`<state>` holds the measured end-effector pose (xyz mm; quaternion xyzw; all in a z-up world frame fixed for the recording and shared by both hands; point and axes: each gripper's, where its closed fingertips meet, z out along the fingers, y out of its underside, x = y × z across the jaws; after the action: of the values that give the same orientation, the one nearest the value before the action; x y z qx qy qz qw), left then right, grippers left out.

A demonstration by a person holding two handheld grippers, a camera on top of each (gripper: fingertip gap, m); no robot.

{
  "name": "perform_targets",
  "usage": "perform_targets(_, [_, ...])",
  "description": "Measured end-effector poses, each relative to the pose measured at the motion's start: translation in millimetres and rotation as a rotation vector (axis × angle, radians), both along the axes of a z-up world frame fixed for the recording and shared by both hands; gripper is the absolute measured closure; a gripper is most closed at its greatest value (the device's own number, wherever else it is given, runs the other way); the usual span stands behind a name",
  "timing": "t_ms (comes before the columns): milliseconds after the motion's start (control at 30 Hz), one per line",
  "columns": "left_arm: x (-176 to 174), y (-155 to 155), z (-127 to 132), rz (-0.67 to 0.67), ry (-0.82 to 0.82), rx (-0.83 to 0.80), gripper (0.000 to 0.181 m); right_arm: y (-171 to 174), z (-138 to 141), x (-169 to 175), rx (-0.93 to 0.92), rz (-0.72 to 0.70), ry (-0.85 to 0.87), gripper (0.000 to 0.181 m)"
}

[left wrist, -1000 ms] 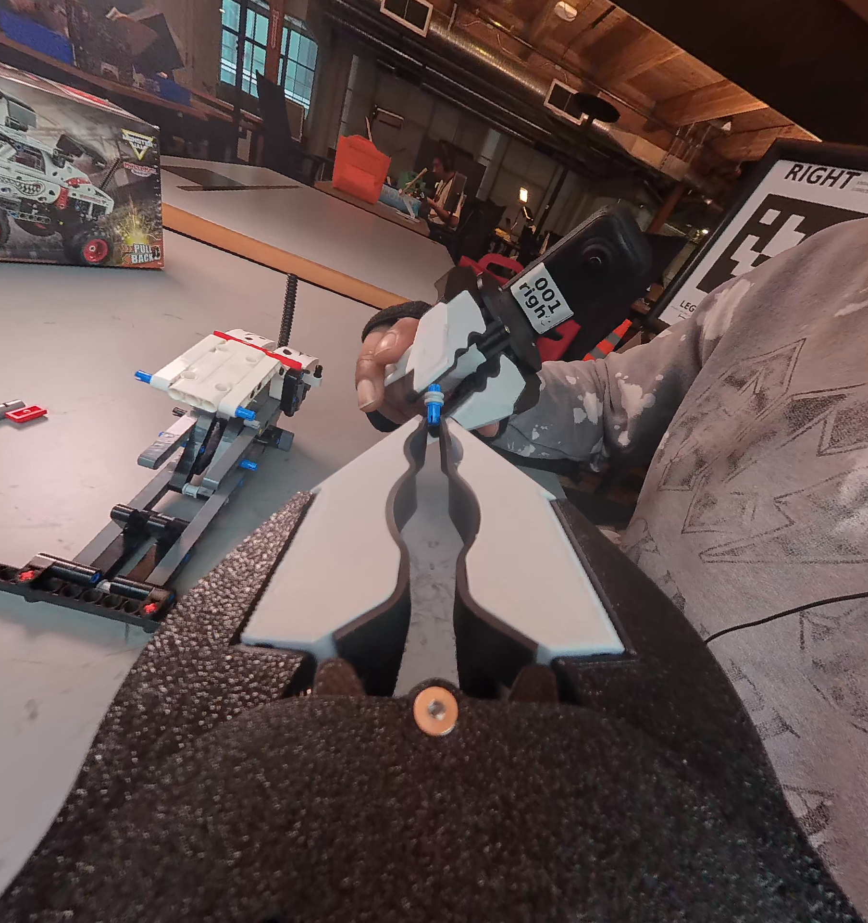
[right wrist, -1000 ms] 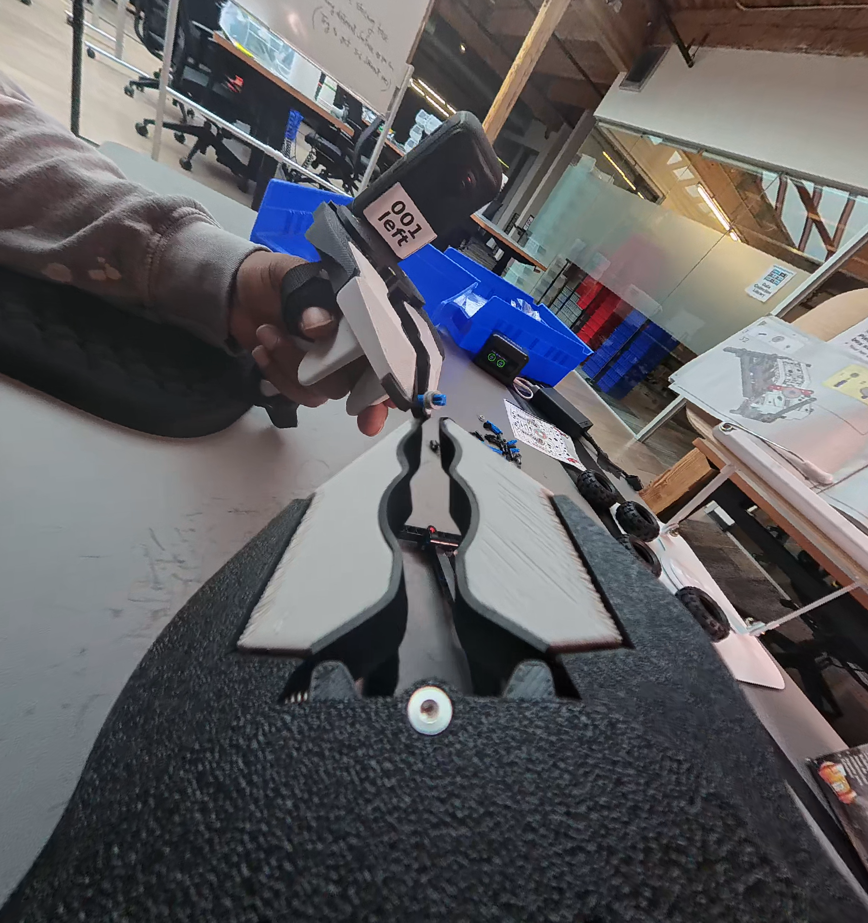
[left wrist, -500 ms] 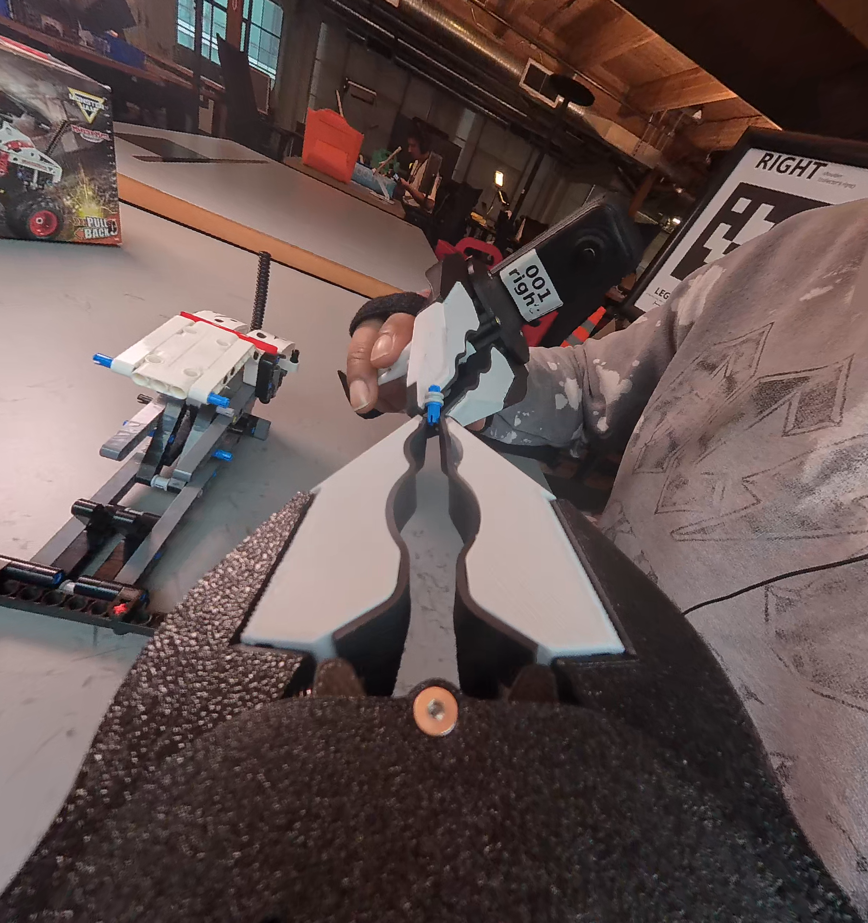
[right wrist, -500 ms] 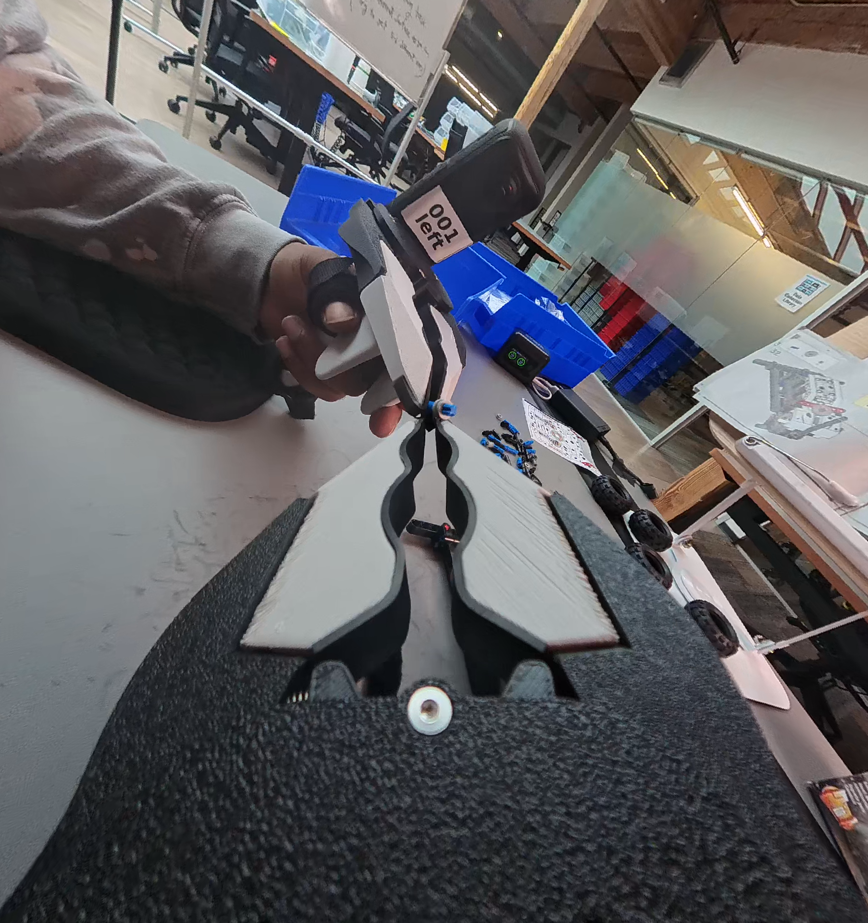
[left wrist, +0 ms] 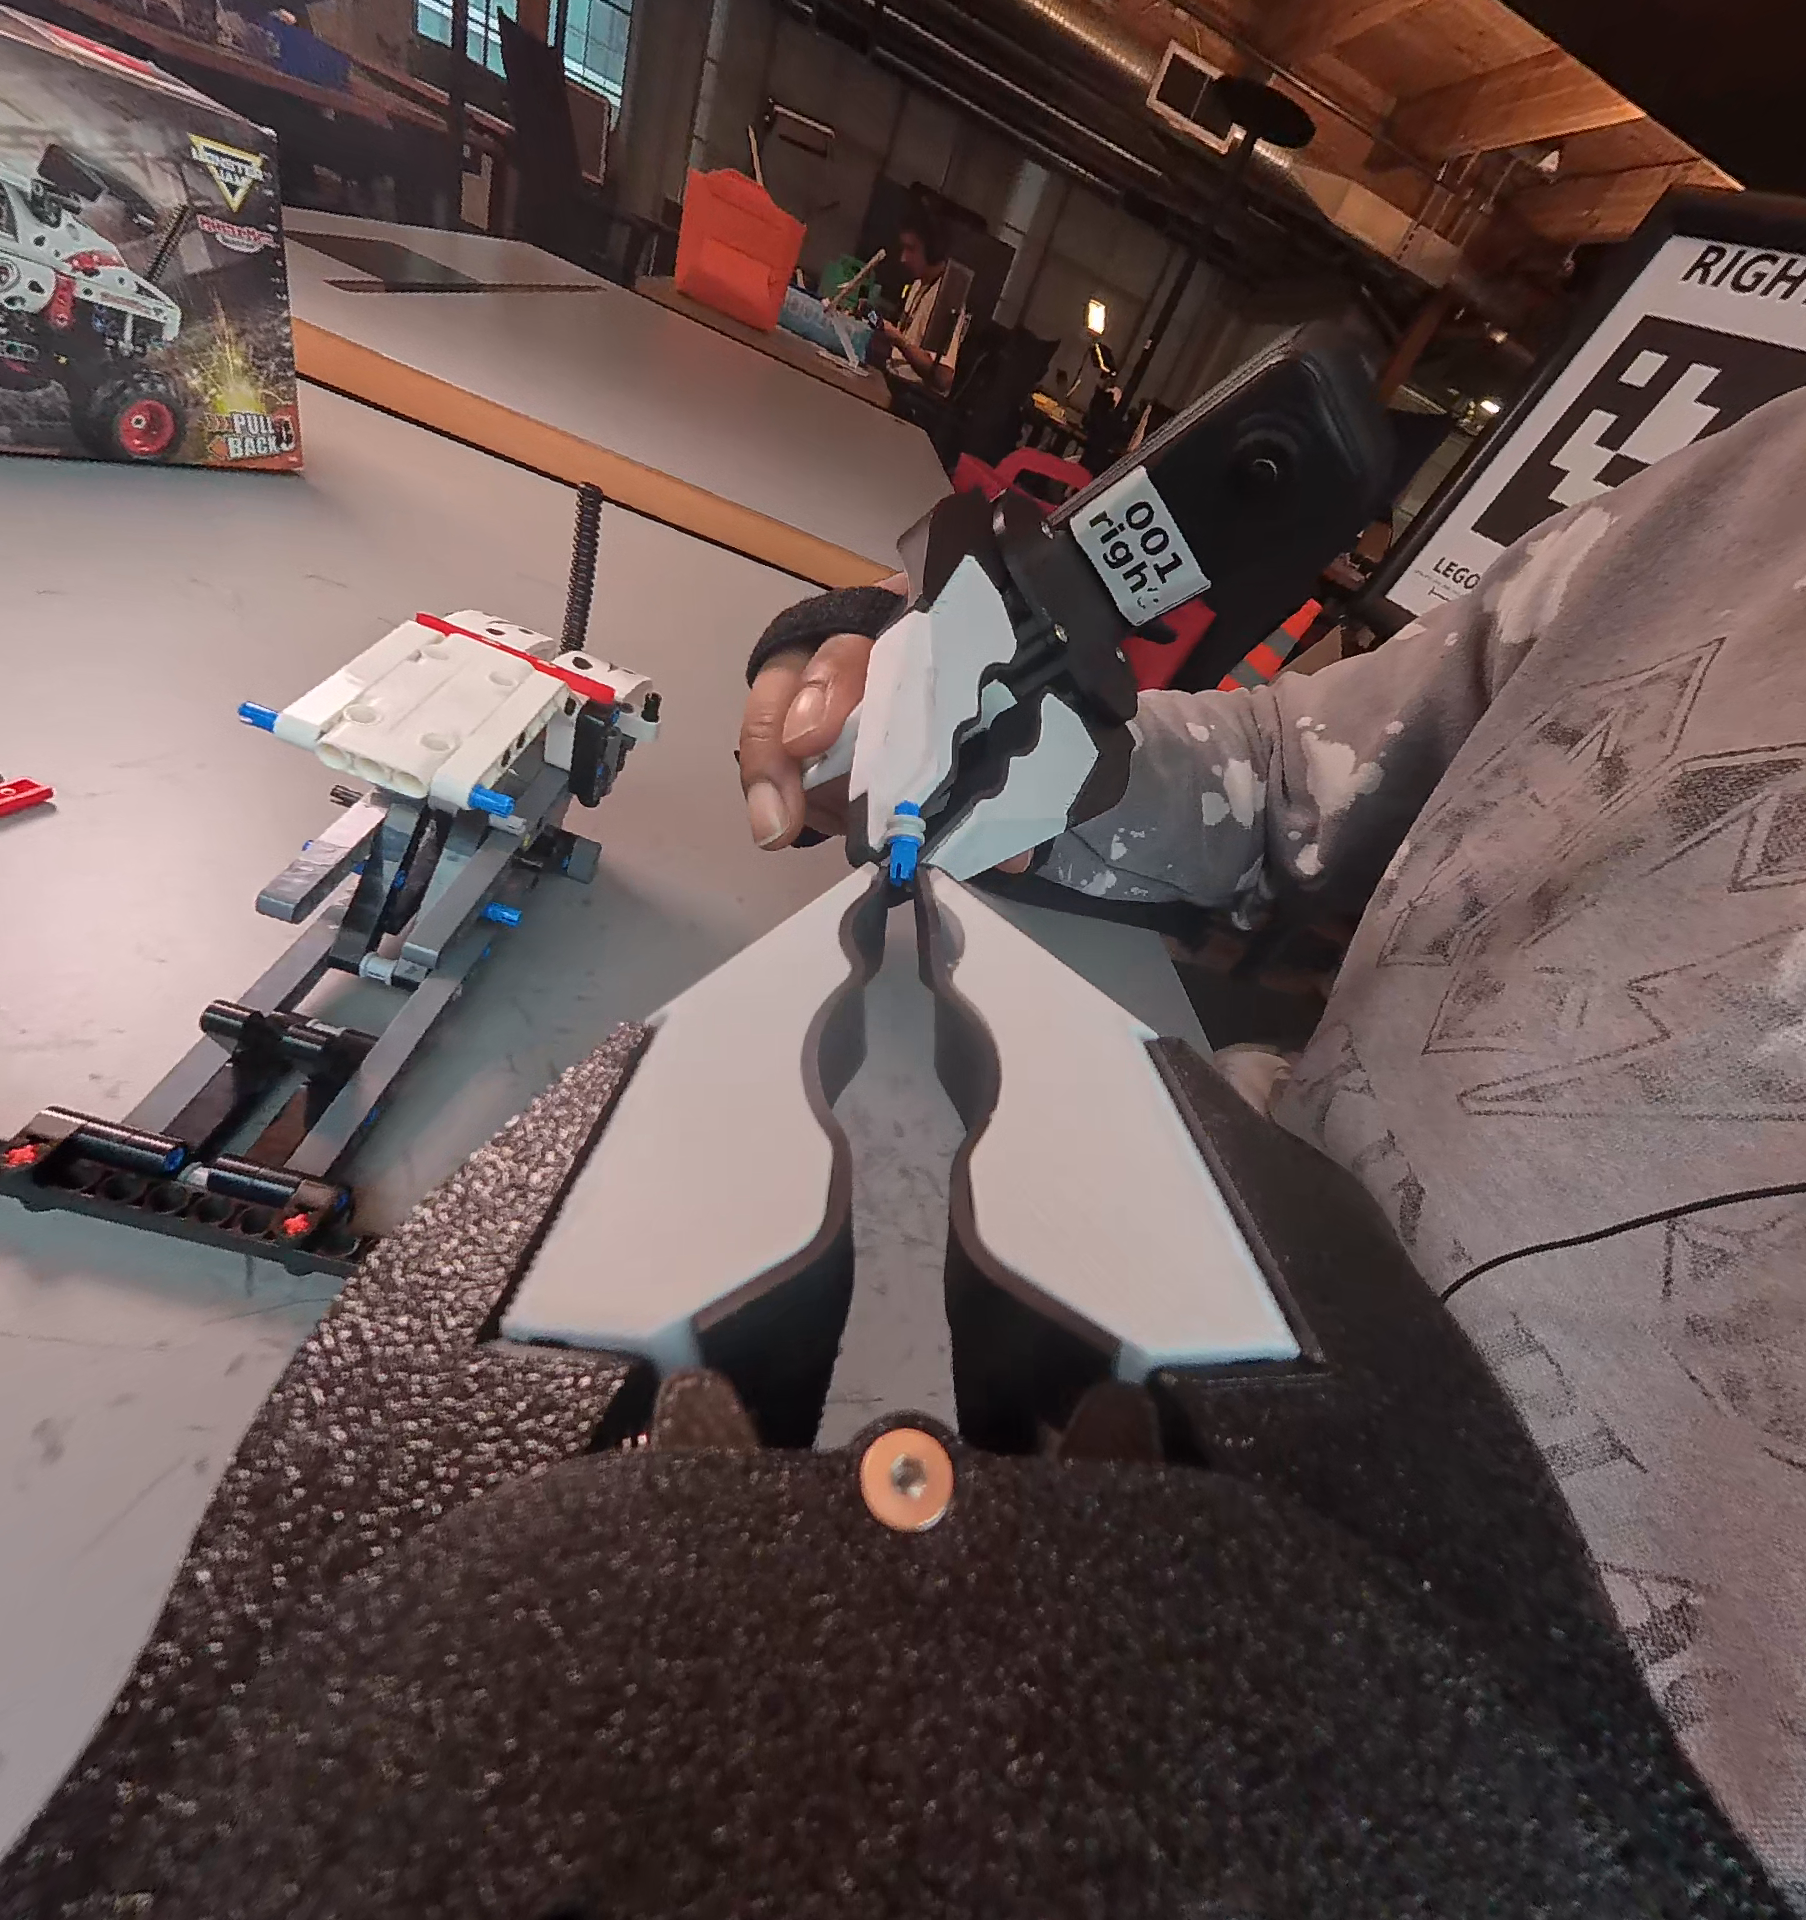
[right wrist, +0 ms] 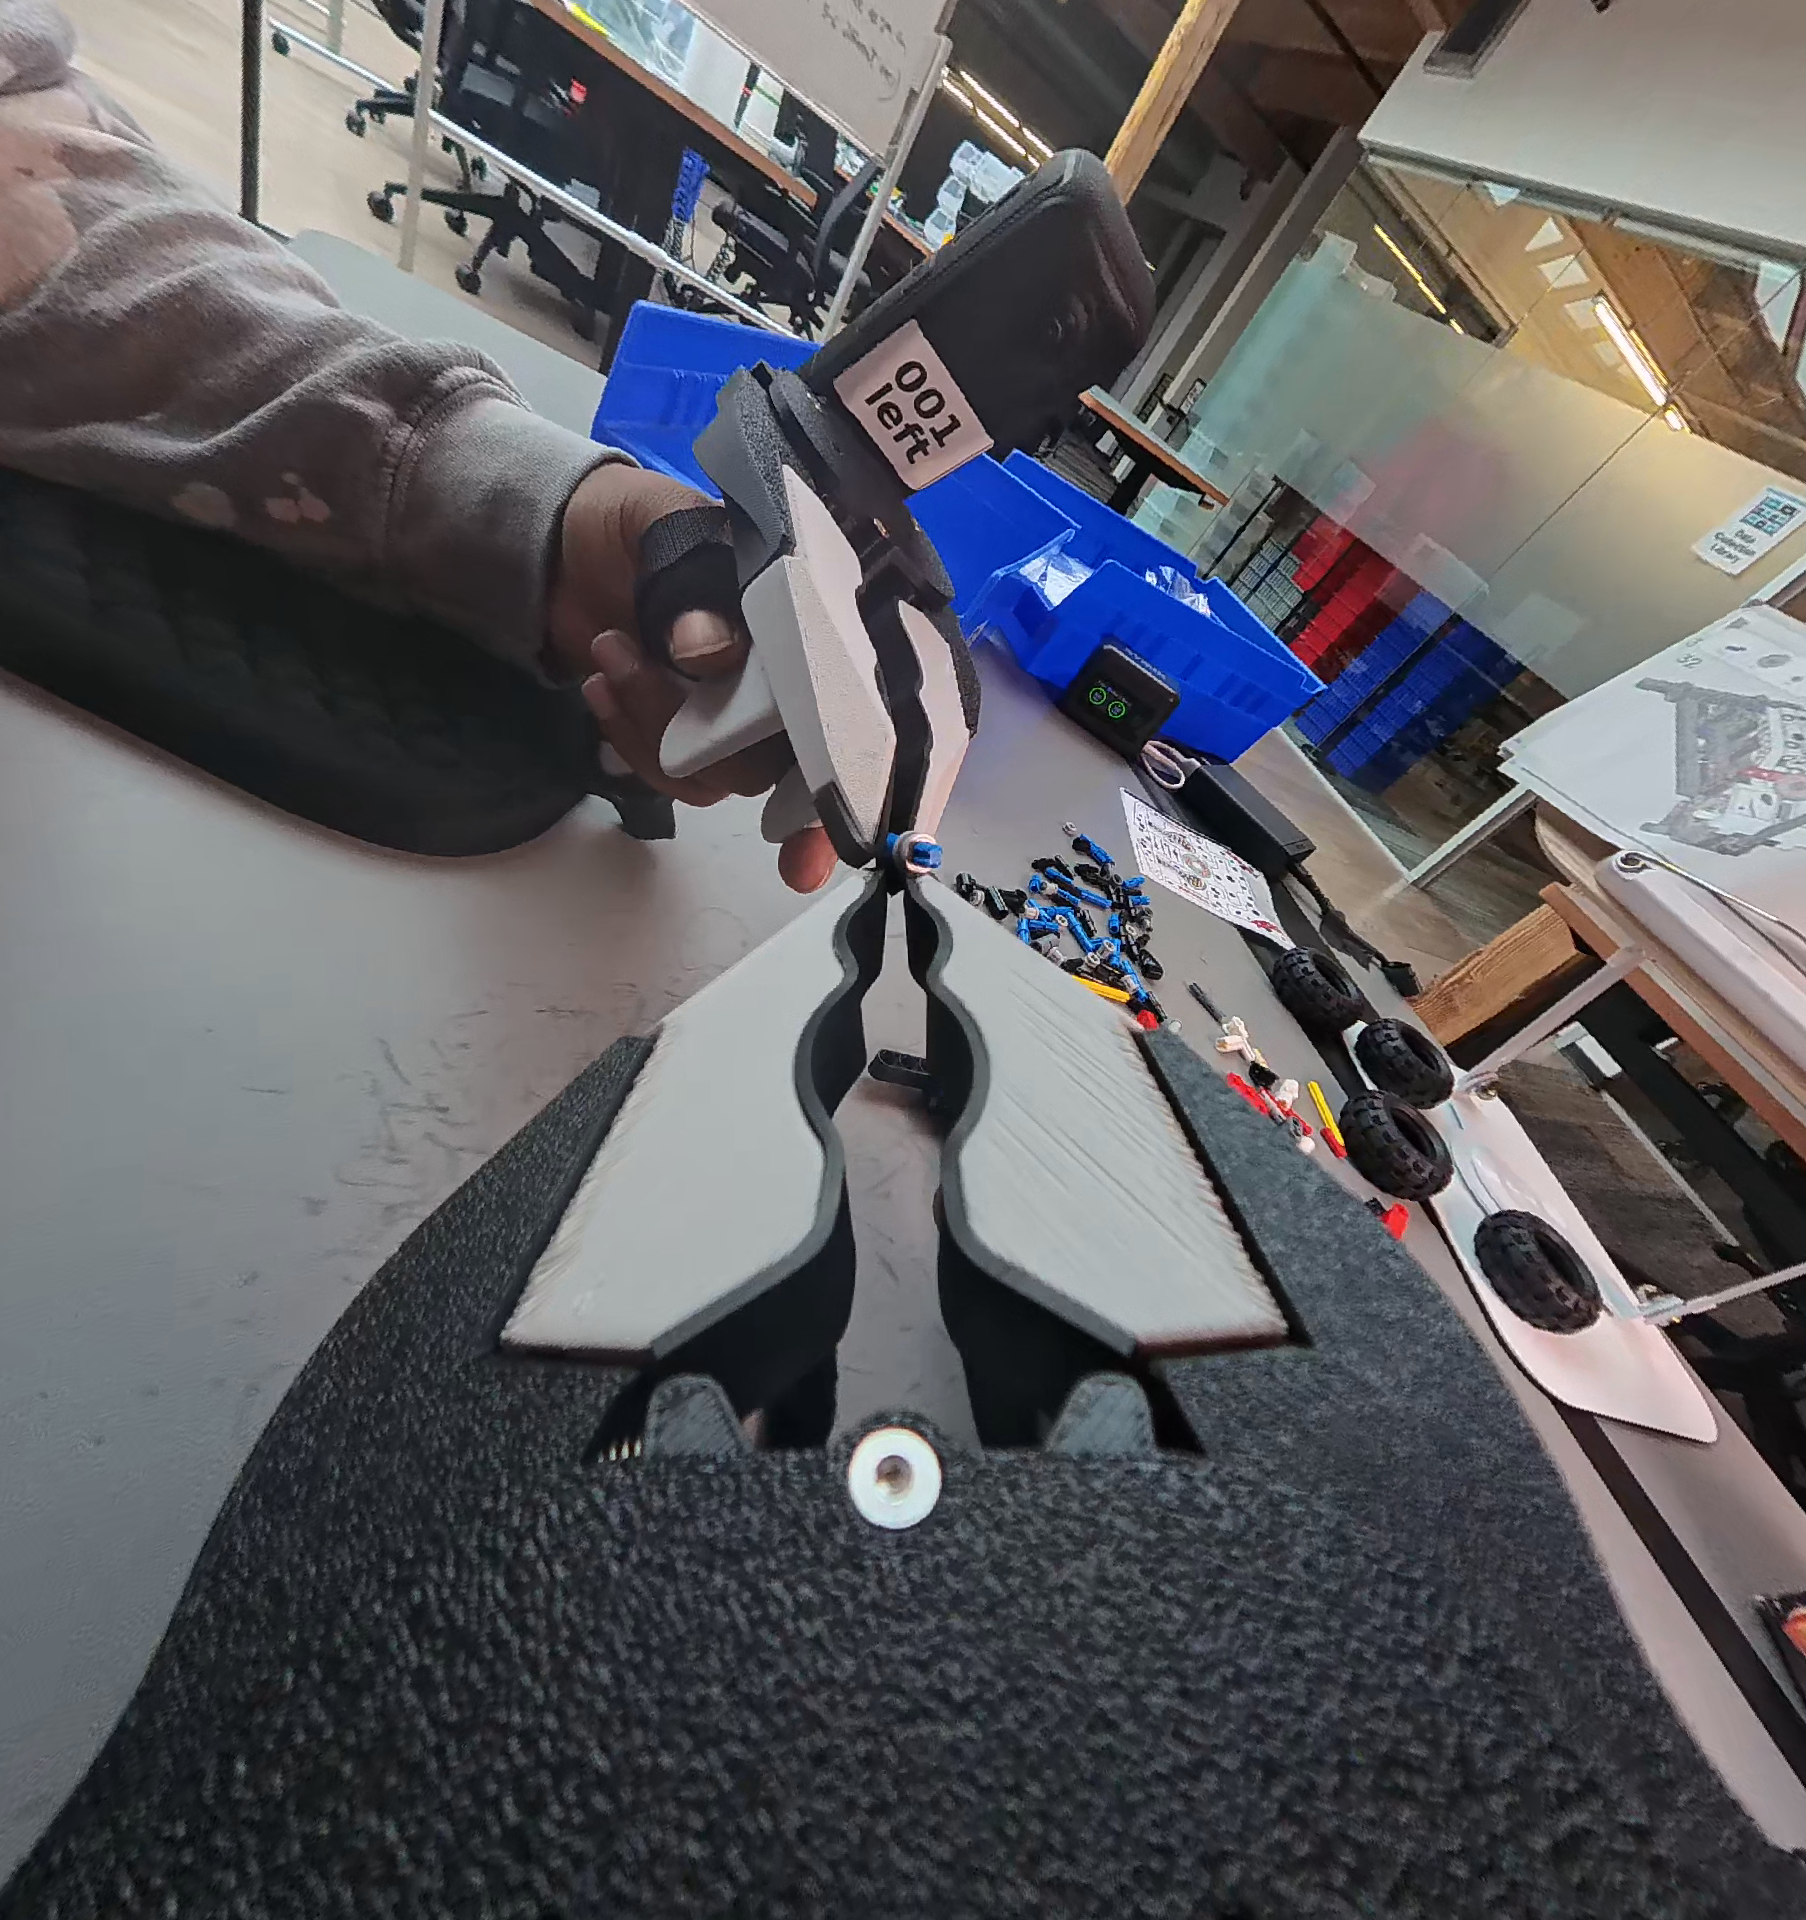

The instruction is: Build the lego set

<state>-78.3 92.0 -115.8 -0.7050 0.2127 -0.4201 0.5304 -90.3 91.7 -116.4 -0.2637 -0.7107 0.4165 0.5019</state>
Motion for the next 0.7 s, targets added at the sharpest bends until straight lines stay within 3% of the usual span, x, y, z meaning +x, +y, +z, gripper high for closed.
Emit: perform_targets(700, [-1.8,2.3,-6.8,0.019,0.039,-0.024,0.177,2.1,-6.5,-1.4,-0.01,-0.003,-0.024,0.179])
